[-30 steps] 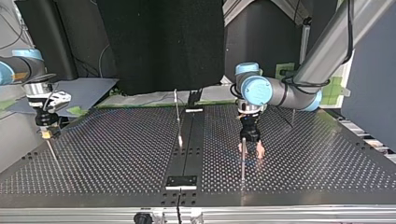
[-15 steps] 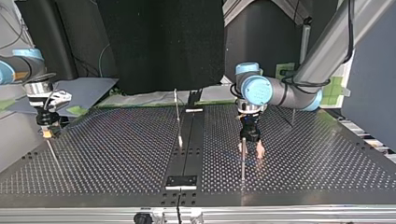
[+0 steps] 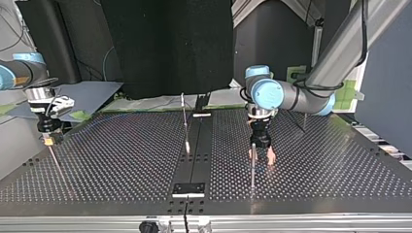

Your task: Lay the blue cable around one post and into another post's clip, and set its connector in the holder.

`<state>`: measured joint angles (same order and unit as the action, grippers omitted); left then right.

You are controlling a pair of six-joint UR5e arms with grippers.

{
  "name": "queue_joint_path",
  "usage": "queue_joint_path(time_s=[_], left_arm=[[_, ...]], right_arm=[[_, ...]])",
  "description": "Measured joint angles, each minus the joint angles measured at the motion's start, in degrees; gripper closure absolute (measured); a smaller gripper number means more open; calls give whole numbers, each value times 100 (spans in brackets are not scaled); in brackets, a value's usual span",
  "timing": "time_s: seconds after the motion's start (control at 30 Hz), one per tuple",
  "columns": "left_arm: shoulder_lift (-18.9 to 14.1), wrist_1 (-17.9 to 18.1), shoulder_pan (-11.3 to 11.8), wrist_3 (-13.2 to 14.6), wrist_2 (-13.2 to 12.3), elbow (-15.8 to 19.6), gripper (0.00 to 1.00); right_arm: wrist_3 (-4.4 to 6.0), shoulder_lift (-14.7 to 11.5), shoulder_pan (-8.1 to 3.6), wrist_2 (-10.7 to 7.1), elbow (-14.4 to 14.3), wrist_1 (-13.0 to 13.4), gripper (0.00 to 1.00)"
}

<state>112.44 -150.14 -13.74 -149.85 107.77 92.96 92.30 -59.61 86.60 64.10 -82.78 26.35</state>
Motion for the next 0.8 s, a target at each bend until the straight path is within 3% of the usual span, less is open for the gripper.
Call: queue_joint_path(time_s=[0.4,0.47,0.5,0.53,0.57,0.6,0.63,0.67,0.8], left_arm=[[0,1,9,0,-3,0,0],[0,1,9,0,-3,0,0],[0,1,9,0,-2,0,0],[0,1,9,0,-1,1,0],[0,1,9,0,0,1,0],[0,1,9,0,1,1,0],[0,1,9,2,1,1,0],[0,1,9,4,0,1,0],[0,1,10,13,-3,1,0]], right_arm=[[111,-2,5,-38,3,7,100],[107,-2,5,-38,3,7,63],[105,-2,5,-36,3,7,63],[100,-2,6,-29,3,6,38],[97,-2,8,-18,3,4,27],[94,-3,11,-3,3,2,27],[92,-3,12,13,3,-2,15],[91,-3,14,24,3,-5,11],[85,-12,14,47,10,-17,8]])
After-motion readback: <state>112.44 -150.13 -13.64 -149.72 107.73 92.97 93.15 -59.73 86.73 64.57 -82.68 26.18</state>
